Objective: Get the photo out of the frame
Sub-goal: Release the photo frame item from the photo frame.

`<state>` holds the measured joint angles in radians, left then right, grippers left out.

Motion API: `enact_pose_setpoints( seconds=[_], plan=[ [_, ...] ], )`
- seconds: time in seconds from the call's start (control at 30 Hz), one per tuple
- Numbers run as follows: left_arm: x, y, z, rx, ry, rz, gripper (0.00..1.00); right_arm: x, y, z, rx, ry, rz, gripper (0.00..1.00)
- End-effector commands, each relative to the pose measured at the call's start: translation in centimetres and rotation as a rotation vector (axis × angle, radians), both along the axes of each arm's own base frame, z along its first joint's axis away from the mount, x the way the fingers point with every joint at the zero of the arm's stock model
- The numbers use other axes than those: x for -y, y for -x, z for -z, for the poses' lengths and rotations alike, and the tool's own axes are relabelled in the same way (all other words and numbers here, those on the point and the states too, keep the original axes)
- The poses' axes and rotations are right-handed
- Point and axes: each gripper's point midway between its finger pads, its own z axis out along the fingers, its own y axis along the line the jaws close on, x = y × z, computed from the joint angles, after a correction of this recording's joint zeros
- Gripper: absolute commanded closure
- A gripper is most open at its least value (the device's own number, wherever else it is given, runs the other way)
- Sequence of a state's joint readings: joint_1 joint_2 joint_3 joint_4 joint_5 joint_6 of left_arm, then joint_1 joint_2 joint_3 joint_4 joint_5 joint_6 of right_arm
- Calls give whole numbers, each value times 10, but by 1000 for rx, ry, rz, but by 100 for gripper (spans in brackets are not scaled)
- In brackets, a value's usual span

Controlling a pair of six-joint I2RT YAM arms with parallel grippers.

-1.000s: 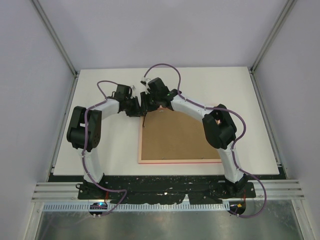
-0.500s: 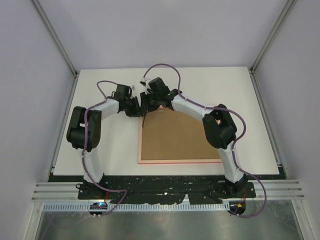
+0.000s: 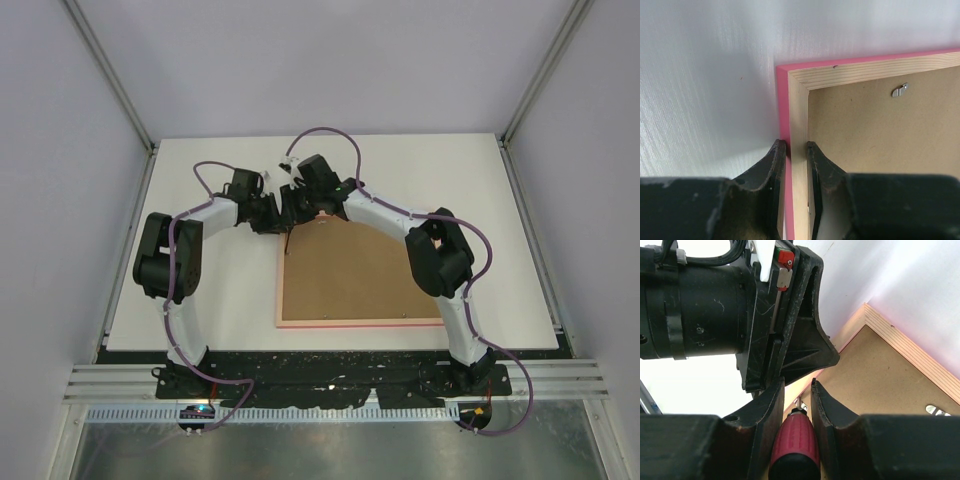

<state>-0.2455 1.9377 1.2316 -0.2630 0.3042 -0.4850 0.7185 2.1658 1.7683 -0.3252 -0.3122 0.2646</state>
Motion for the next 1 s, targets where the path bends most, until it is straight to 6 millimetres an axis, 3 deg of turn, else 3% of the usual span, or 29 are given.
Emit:
enact_pose_setpoints(
  seconds=[0.0, 0.5, 0.97],
  plan=[
    [-18, 1, 4, 6, -70, -23, 91, -6, 24, -20, -8, -31, -79, 92],
    [-22, -1, 4, 9, -68, -38, 100, -4, 36, -17, -3, -37, -145, 92],
    [-23, 0, 4, 8, -66, -42, 100, -2, 47, -17, 11, -45, -212, 92]
  ],
)
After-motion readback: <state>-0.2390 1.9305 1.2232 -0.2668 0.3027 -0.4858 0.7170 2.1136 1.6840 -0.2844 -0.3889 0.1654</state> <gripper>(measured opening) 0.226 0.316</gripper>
